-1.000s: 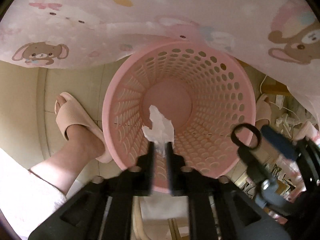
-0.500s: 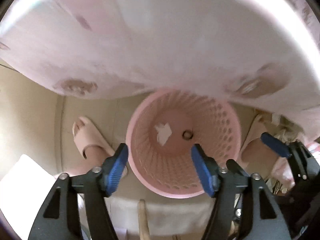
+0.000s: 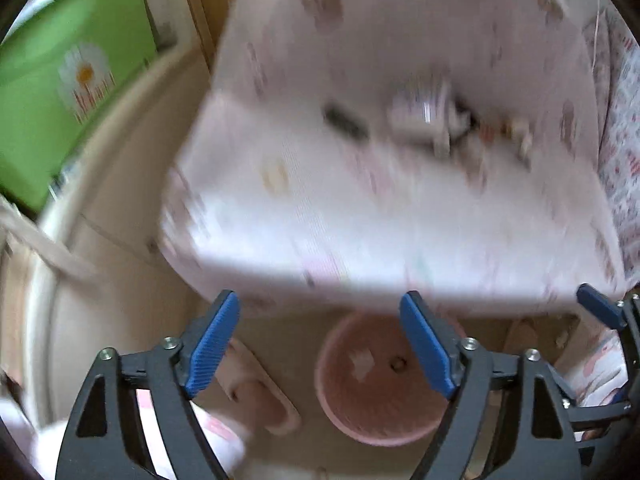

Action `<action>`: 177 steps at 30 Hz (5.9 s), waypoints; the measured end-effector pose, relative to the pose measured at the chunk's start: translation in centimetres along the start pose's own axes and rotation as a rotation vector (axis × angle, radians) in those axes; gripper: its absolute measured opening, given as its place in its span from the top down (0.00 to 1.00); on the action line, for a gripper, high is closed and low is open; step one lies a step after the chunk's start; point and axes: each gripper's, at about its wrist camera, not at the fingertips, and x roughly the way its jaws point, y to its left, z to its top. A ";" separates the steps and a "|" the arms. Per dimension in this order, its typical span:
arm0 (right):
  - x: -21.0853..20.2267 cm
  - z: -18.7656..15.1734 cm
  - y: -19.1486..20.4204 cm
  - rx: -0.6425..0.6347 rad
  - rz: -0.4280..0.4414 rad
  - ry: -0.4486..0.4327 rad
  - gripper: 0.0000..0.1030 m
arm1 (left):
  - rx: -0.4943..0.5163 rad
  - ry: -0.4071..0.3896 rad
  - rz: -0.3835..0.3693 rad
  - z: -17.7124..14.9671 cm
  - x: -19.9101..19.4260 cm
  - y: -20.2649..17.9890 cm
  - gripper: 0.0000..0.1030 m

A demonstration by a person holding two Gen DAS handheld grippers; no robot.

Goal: Collect trash
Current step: 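Move both grippers back up to the items on the chair seat, then grasp the black lighter with the left gripper while right grasps the thread spool, then carry the lighter and thread spool down over the pink wastebasket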

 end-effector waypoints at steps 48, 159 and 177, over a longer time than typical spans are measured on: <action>10.3 13.5 -19.7 0.442 0.192 0.100 0.26 | -0.270 -0.040 -0.026 11.7 6.9 3.9 0.07; 0.1 0.1 -3.5 0.061 0.269 0.092 0.50 | 0.016 0.271 -0.278 -2.2 5.4 -4.8 0.94; 10.7 -7.4 1.9 -0.124 0.174 0.467 0.50 | 0.003 0.624 -0.162 -8.0 14.5 -6.0 0.93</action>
